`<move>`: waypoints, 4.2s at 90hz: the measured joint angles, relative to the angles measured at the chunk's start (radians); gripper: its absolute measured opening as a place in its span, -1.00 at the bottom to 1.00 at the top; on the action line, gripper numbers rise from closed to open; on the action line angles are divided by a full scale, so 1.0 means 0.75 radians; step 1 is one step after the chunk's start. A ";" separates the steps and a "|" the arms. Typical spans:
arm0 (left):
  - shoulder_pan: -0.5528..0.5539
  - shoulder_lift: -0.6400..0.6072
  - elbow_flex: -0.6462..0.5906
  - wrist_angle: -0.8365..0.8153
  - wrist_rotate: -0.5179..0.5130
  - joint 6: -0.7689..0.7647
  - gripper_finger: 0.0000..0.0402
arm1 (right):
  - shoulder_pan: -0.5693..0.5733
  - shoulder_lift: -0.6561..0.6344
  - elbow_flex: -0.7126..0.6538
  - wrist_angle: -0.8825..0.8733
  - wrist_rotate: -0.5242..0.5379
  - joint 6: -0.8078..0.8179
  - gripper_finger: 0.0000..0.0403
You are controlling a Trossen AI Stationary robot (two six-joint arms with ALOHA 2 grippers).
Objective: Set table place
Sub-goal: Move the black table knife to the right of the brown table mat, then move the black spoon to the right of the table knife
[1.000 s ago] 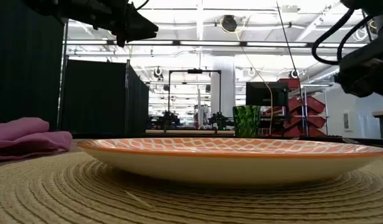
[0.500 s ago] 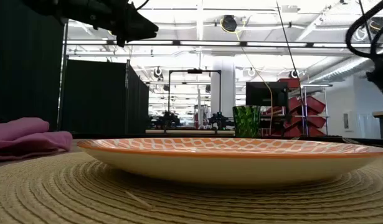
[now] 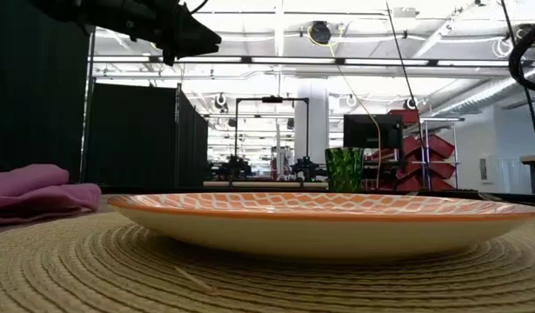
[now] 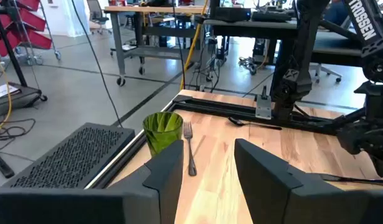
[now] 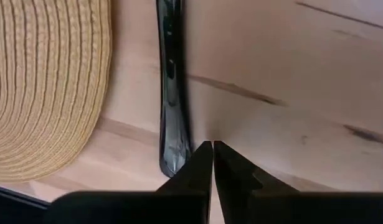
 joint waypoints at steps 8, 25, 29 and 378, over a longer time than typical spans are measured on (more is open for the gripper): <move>0.000 0.000 0.000 0.000 0.000 0.000 -0.34 | 0.000 0.000 0.000 0.011 0.001 0.010 -1.00; 0.000 0.000 0.000 -0.001 0.000 0.001 -0.35 | 0.000 0.001 0.000 0.034 0.008 0.010 -1.00; 0.000 0.000 0.000 -0.001 0.000 0.001 -0.34 | 0.000 0.001 0.000 0.035 0.008 0.012 -1.00; 0.000 -0.005 -0.001 -0.031 -0.001 0.036 -0.34 | -1.644 0.008 -0.113 -0.891 0.526 -1.777 -0.37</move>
